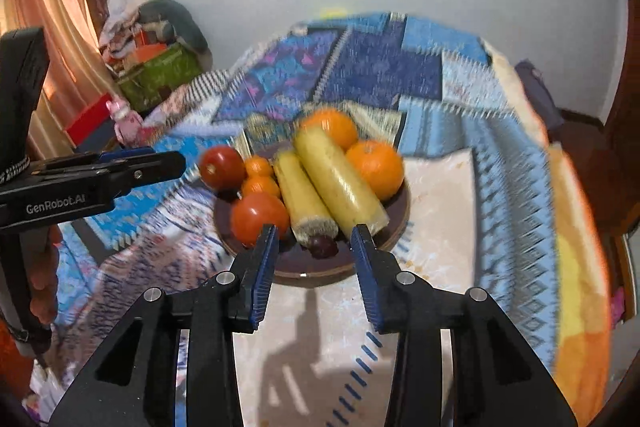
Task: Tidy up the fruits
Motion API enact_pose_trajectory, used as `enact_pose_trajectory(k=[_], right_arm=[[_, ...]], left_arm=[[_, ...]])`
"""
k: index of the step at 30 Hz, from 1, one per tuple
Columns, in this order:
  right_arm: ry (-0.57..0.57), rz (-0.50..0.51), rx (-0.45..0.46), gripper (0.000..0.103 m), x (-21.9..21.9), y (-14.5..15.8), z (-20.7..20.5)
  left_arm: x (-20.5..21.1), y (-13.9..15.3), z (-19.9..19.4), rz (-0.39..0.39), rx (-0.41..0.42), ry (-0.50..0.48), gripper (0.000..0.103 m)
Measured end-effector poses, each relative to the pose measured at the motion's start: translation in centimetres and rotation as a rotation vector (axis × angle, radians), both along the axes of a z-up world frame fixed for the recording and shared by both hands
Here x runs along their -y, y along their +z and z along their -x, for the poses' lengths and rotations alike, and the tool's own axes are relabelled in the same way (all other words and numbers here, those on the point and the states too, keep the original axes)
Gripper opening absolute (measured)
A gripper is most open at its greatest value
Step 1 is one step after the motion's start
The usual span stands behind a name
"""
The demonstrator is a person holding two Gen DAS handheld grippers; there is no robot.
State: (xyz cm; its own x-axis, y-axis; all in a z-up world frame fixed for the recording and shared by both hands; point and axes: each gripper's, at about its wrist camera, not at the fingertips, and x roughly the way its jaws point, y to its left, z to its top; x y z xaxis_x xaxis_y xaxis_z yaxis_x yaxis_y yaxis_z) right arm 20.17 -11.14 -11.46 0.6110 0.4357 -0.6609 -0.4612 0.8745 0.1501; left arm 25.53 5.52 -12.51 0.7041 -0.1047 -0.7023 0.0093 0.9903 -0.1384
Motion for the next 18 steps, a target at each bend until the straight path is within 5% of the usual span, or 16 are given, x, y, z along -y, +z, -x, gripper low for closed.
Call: enact_pose_trajectory(k=[9,18], right_arm=[[-0.024,-0.100,0.243,0.040,2.1,10.0,7.4],[-0.029,-0.148,0.353,0.049,2.9,13.4,12.6]], left_arm=[[2.2,10.5,9.6,-0.021,0.284,-0.005,0.056],[3.2,14.3,16.9,-0.071,0.432,0.009,0.067]])
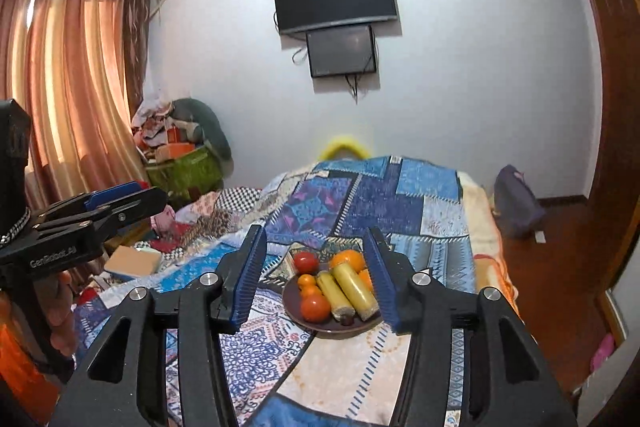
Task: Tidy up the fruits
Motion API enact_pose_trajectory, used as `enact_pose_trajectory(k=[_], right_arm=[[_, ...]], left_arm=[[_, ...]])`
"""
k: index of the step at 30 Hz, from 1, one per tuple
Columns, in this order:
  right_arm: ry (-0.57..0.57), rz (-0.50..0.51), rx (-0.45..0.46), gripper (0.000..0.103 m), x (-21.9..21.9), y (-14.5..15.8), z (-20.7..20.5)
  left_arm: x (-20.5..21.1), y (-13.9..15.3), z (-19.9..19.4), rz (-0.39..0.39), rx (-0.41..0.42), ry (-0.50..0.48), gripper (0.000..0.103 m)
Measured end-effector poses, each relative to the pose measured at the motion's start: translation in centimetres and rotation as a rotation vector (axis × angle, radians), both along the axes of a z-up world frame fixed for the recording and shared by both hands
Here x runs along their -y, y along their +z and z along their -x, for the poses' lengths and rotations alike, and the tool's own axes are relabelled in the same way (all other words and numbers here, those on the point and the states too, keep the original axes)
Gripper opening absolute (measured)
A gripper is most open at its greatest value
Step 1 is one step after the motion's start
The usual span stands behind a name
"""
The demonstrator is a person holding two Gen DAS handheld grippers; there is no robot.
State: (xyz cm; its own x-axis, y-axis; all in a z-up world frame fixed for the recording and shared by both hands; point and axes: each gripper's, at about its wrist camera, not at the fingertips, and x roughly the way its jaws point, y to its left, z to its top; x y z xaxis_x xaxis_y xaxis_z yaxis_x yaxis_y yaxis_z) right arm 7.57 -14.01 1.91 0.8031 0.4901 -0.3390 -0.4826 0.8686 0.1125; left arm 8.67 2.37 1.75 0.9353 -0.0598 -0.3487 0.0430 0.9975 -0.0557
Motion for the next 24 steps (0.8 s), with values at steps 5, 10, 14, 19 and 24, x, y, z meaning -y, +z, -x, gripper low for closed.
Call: enact_pose_trajectory(k=[5,10,14,19,24], right_arm=[[-0.009,0.007,-0.008,0.050,0.1,-0.6,0.3],[-0.019,0.015,-0.007,0.050,0.1,-0.6,0.7],[-0.025,-0.002,0.007,0.054,0.3,-0.3,1.2],[-0.052,-0.030,0.046,0.075,0.8,0.4,2.5],[-0.087,-0.021,0.116,0.091,0.8,1.5,4.1]], left_arm=[[-0.1,-0.8,0.2,-0.016,-0.029,0.008,0.069],[0.4,-1.1,1.0,-0.009,-0.018,0.011,0.069],[1.2,-0.9,1.9,-0.019,0.029,0.020,0.069],[2.2,-0.1,3.8,-0.036,0.106,0.036,0.078],[3.1,0.6,5.7,-0.061,0.177,0.050,0.093]])
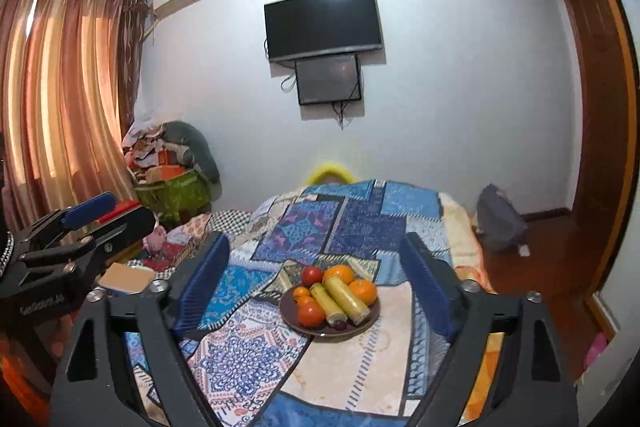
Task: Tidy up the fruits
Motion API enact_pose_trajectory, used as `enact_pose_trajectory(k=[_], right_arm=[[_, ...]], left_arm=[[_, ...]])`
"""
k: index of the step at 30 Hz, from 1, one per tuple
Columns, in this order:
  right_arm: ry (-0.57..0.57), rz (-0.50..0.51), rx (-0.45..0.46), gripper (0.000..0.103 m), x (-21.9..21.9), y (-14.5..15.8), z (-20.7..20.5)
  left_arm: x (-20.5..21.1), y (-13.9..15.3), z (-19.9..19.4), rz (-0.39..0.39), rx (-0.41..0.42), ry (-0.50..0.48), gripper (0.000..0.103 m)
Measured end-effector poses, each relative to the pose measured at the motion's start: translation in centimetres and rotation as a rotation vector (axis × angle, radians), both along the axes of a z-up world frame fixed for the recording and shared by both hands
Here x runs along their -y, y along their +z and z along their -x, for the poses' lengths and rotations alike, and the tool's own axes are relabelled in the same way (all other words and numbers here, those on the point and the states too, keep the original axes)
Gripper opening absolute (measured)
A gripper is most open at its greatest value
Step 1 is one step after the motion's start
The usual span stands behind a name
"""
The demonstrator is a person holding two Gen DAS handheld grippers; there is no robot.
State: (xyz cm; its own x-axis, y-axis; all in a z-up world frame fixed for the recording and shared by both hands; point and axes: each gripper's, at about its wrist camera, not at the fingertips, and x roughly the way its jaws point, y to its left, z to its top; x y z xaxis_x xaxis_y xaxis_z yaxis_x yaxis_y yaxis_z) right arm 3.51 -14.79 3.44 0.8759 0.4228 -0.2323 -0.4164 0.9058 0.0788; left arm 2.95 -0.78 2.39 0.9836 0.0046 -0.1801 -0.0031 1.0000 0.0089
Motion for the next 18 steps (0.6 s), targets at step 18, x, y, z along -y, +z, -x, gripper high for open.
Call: enact_pose_trajectory(k=[18], right_arm=[[-0.045,-0.007,0.084,0.103,0.1,1.3,2.4]], left_arm=[[0.0,1.1,2.6,0.019,0.059,0.010,0.103]])
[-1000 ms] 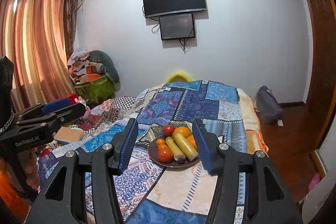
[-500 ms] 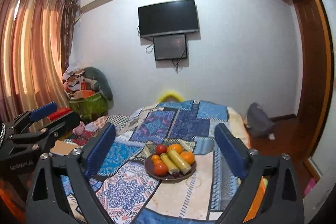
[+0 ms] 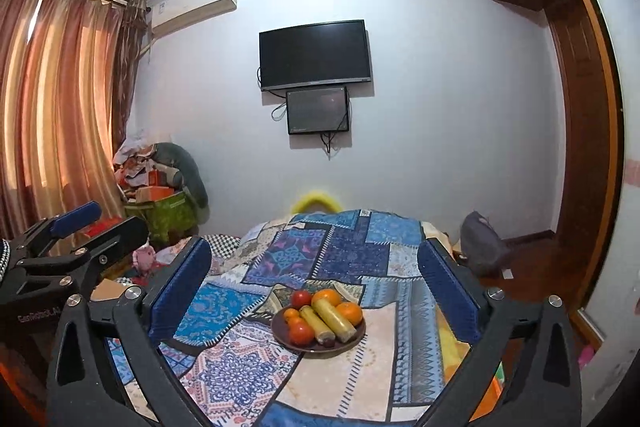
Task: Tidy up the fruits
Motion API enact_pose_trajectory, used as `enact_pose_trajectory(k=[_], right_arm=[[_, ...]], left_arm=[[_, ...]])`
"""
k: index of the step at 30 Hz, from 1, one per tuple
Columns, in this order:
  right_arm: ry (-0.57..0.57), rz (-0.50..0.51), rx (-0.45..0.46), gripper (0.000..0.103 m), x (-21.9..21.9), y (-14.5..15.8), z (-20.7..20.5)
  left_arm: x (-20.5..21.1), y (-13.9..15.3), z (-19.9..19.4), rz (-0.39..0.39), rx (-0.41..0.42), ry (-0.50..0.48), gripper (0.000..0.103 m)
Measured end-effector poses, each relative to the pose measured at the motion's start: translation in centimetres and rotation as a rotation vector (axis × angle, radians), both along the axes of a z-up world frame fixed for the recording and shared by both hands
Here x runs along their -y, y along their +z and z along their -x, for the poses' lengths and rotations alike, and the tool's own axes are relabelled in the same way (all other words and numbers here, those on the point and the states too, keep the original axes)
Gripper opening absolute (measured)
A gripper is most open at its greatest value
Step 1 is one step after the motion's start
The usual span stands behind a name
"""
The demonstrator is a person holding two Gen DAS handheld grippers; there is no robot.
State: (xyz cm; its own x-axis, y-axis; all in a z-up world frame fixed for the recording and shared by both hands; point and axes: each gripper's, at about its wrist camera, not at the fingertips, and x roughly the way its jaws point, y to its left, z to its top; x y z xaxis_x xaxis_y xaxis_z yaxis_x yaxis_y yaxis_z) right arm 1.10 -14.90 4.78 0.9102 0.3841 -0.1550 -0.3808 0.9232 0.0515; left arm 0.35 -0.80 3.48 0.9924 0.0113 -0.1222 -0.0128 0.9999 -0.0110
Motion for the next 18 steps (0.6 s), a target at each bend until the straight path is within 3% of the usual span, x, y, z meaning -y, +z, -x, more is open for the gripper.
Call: enact_pose_trajectory(k=[18], right_arm=[[0.004,0.004,0.012,0.103,-0.16,0.07,0.42]], left_arm=[[-0.23,0.19,0.27,0.016,-0.003,0.001,0.103]])
